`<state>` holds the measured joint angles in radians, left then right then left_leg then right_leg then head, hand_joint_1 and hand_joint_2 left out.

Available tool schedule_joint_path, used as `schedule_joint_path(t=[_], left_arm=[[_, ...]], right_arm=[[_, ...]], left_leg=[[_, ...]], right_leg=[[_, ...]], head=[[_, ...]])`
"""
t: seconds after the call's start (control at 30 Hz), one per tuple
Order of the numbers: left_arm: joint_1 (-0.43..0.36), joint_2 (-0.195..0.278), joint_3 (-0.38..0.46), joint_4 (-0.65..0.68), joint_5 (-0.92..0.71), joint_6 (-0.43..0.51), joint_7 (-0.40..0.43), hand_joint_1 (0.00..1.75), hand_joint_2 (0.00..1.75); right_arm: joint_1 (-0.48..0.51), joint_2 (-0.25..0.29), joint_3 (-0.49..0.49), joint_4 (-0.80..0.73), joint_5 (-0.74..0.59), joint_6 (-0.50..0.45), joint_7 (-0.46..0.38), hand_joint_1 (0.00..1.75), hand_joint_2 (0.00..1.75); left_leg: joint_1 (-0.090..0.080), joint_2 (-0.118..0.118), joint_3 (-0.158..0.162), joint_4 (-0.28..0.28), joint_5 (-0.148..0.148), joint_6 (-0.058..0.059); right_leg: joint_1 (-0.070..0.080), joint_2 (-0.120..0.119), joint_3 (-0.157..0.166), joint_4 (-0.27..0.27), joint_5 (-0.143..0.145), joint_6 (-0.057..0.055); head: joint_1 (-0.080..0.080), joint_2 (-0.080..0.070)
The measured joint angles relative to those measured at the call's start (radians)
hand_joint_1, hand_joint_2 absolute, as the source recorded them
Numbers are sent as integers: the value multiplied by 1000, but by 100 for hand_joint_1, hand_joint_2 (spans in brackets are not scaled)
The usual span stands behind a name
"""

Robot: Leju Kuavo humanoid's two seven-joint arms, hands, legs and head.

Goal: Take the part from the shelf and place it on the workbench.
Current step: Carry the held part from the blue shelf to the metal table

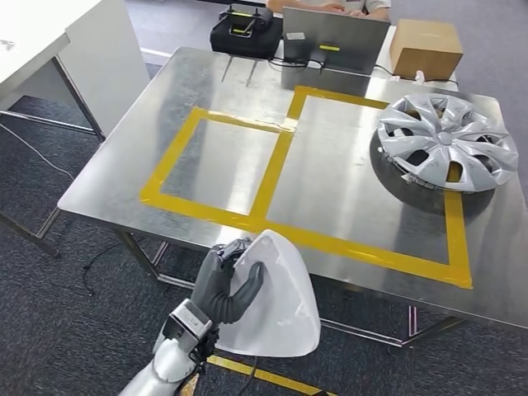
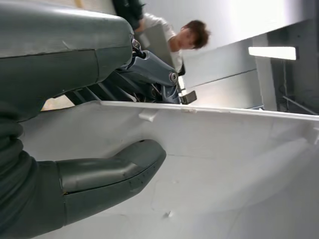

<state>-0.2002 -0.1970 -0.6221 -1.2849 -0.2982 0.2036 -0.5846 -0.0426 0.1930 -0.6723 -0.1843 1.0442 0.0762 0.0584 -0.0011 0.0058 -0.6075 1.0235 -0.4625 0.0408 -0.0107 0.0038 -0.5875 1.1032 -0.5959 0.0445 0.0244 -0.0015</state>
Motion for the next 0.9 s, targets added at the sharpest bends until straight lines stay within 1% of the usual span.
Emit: schedule_joint_path(t=[0.07, 0.1, 0.13, 0.17, 0.2, 0.23, 0.27, 0.3, 0.33, 0.37, 0.4, 0.43, 0.47, 0.5, 0.53, 0.57, 0.6, 0.63, 0.67, 0.7, 0.73, 0.77, 0.8, 0.83, 0.9], left_arm=[[-46, 2, -10, 7, -77, 30, 21, 175, 175], [-69, 3, -13, 13, -107, 39, 32, 175, 175], [-92, 3, -15, 21, -131, 47, 42, 175, 175], [-115, 3, -17, 29, -146, 52, 49, 175, 175], [-133, 3, -18, 34, -153, 55, 53, 175, 175], [-147, 2, -19, 38, -155, 57, 55, 175, 175], [-157, 2, -19, 41, -155, 59, 57, 175, 175], [-164, 2, -19, 44, -157, 60, 58, 175, 175], [-169, 2, -19, 46, -162, 62, 60, 175, 175], [-175, 2, -22, 49, -175, 67, 63, 175, 175], [-182, 2, -26, 52, -197, 76, 68, 175, 175], [-193, 2, -32, 57, -230, 90, 77, 175, 175], [-208, 2, -38, 64, -265, 106, 87, 175, 175], [-227, 2, -43, 75, -295, 119, 98, 175, 175], [-248, 3, -47, 91, -318, 128, 108, 175, 175], [-269, 4, -49, 107, -332, 131, 116, 175, 175], [-288, 5, -52, 123, -340, 130, 123, 175, 175], [-305, 6, -54, 137, -349, 129, 130, 175, 175], [-322, 6, -56, 147, -358, 129, 136, 175, 175], [-340, 6, -58, 155, -369, 130, 144, 175, 175], [-359, 6, -60, 164, -384, 133, 152, 175, 175], [-379, 6, -62, 174, -404, 141, 161, 175, 175], [-399, 5, -64, 187, -430, 153, 172, 175, 175], [-417, 3, -66, 202, -462, 168, 185, 175, 175], [-455, -3, -76, 239, -551, 202, 217, 175, 175]], right_arm=[[-3, 0, 2, 0, 14, 6, -1, 0, 0], [-4, 0, 3, 0, 21, 8, -1, 0, 0], [-4, 0, 5, 0, 28, 11, -2, 0, 0], [-5, 0, 7, 0, 32, 12, -2, 0, 0], [-6, 0, 8, 0, 34, 13, -3, 0, 0], [-8, 0, 10, 0, 35, 14, -3, 0, 0], [-10, 0, 10, 0, 36, 14, -3, 0, 0], [-13, 0, 11, 0, 36, 14, -3, 0, 0], [-14, 0, 11, 0, 37, 15, -3, 0, 0], [-15, 0, 12, 0, 38, 16, -4, 0, 0], [-15, 0, 12, 0, 40, 17, -5, 0, 0], [-15, 0, 13, 0, 42, 18, -7, 0, 0], [-16, 0, 15, 0, 45, 20, -9, 0, 0], [-18, 0, 16, 0, 48, 21, -12, 0, 0], [-20, 1, 18, 0, 50, 22, -14, 0, 0], [-22, 1, 19, 0, 52, 24, -16, 0, 0], [-23, 1, 20, 0, 54, 26, -16, 0, 0], [-23, 1, 21, 0, 57, 28, -15, 0, 0], [-23, 1, 23, 0, 60, 29, -13, 0, 0], [-23, 2, 25, 0, 64, 29, -7, 0, 0], [-23, 3, 27, 0, 69, 28, 0, 0, 0], [-23, 5, 29, 0, 74, 28, 9, 0, 0], [-23, 7, 31, 0, 79, 28, 17, 0, 0], [-23, 9, 33, 0, 83, 29, 23, 0, 0], [-23, 11, 35, 0, 93, 30, 31, 0, 0]], left_leg=[[0, 10, 0, -1, -2, 4], [0, 16, 1, 0, -4, 5], [1, 23, 3, 0, -6, 4], [1, 30, 6, 0, -9, 3], [2, 38, 10, 0, -12, 0], [0, 46, 15, 1, -17, -4], [-3, 54, 19, 3, -21, -9], [-7, 63, 22, 4, -24, -14], [-11, 72, 24, 5, -26, -17], [-12, 83, 25, 6, -28, -20], [-11, 89, 27, 6, -31, -23], [-8, 81, 26, 14, -40, -28], [-5, 64, 18, 37, -57, -33], [-1, 41, -1, 81, -83, -38], [1, 21, -28, 144, -113, -42], [3, 11, -59, 211, -140, -43], [3, 8, -85, 263, -155, -44], [3, 7, -98, 284, -151, -43], [3, 6, -94, 268, -127, -40], [3, 3, -75, 217, -88, -36], [2, -3, -50, 152, -50, -30], [1, -10, -26, 93, -21, -25], [0, -16, -9, 49, -7, -21], [-1, -20, -3, 28, -7, -19], [-2, -20, 0, 14, -11, -14]], right_leg=[[-2, -1, -72, 127, -52, 7], [-2, -1, -100, 171, -59, 10], [-3, -3, -114, 181, -46, 12], [-3, -7, -107, 151, -13, 14], [-3, -18, -83, 89, 30, 15], [-1, -42, -53, 21, 65, 15], [1, -61, -27, -35, 90, 10], [3, -75, -12, -68, 102, 5], [6, -79, -7, -79, 102, -1], [7, -67, -7, -81, 104, -9], [6, -55, -8, -82, 106, -15], [4, -44, -8, -83, 107, -20], [2, -33, -7, -84, 109, -27], [0, -22, -6, -84, 110, -32], [0, -10, -6, -84, 110, -36], [0, 3, -6, -84, 111, -39], [0, 17, -6, -84, 111, -40], [0, 29, -5, -84, 111, -40], [0, 39, -4, -84, 111, -40], [0, 49, -2, -83, 111, -40], [0, 56, -1, -83, 110, -39], [1, 62, -1, -82, 110, -37], [2, 66, -3, -81, 110, -34], [2, 67, -7, -81, 110, -29], [0, 66, -13, -83, 111, -17]], head=[[2, 0], [2, 0], [2, 0], [3, 0], [3, 0], [3, 0], [4, 0], [3, 0], [2, 0], [2, 0], [1, 0], [0, 0], [-1, 0], [-2, 0], [-2, 0], [-2, 0], [-3, 0], [-3, 0], [-3, 0], [-3, 0], [-2, 0], [-2, 0], [-2, 0], [-2, 0], [-2, 0]])
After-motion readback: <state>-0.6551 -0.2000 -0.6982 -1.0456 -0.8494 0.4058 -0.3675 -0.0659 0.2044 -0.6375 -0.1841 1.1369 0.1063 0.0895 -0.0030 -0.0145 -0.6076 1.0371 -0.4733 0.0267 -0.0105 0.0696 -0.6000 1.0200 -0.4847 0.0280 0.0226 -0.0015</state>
